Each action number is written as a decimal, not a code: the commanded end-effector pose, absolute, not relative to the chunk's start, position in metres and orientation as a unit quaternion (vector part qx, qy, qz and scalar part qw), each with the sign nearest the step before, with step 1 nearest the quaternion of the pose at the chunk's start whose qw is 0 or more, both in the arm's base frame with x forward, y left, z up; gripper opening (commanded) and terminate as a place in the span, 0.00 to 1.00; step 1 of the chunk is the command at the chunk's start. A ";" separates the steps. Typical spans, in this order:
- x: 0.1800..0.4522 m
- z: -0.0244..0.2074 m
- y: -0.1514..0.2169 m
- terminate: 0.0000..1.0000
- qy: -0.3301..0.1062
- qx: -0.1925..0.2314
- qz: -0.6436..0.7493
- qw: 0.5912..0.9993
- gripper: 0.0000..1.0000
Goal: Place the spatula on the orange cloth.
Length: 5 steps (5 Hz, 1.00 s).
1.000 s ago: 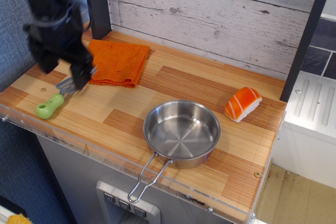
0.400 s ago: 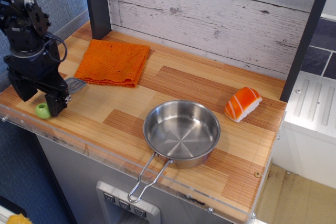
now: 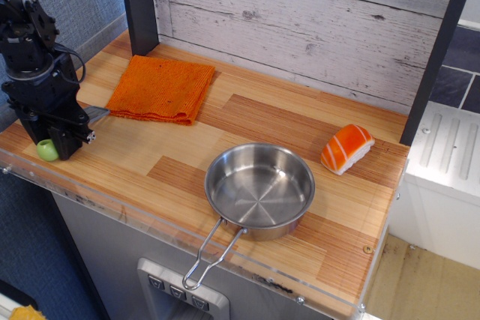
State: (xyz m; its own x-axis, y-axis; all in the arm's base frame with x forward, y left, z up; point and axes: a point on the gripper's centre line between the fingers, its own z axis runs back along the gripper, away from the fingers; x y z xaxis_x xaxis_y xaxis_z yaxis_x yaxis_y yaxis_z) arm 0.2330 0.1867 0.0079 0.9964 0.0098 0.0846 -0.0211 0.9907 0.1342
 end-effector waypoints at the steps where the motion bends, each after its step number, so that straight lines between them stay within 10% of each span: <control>1: 0.232 0.015 0.189 0.00 -0.049 0.068 0.002 0.997 0.00; 5: 0.241 0.076 0.182 0.00 -0.130 0.062 0.024 0.989 0.00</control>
State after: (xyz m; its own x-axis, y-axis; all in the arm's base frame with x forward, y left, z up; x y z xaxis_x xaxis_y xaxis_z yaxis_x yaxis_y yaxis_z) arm 0.2384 0.1765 0.0594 0.9749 0.0528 0.2163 -0.0711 0.9944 0.0779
